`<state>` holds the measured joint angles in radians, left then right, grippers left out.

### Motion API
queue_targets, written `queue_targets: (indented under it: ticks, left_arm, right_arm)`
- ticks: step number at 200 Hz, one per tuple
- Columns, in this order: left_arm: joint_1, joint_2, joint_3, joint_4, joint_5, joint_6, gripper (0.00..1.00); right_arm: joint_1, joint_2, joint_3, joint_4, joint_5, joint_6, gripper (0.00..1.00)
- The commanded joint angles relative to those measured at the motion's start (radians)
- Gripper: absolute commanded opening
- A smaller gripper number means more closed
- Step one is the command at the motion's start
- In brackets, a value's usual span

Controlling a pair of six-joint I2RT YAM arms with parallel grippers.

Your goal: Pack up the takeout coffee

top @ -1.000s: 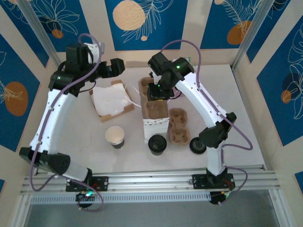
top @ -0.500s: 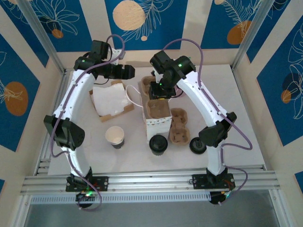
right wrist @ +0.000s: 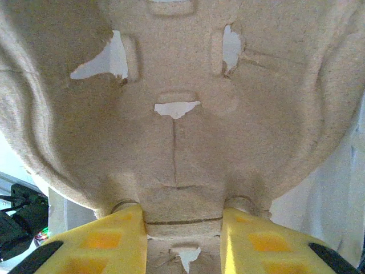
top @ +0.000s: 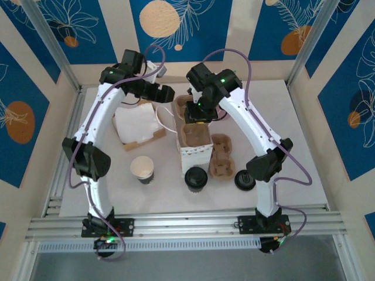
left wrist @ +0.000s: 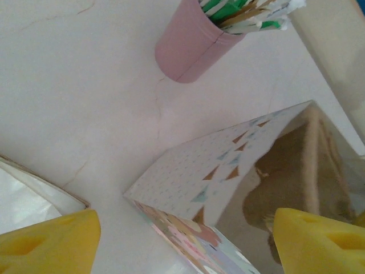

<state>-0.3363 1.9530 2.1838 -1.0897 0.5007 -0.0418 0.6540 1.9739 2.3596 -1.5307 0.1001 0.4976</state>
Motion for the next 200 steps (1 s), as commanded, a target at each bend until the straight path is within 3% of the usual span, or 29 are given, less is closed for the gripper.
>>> queue_targets:
  ticks: [1,88,200]
  left_arm:
    - [-0.005,0.037,0.06,-0.068,0.01,0.042,0.78]
    - [-0.02,0.081,0.085,-0.081,0.001,0.043,0.79]
    - [-0.029,0.093,0.079,-0.089,-0.094,0.016,0.77]
  right_arm:
    - [-0.004,-0.01,-0.011,-0.003,-0.029,-0.014,0.35]
    - [-0.007,-0.009,-0.031,0.013,-0.041,-0.019,0.35]
    - [-0.022,-0.038,-0.097,0.036,-0.051,-0.026,0.35]
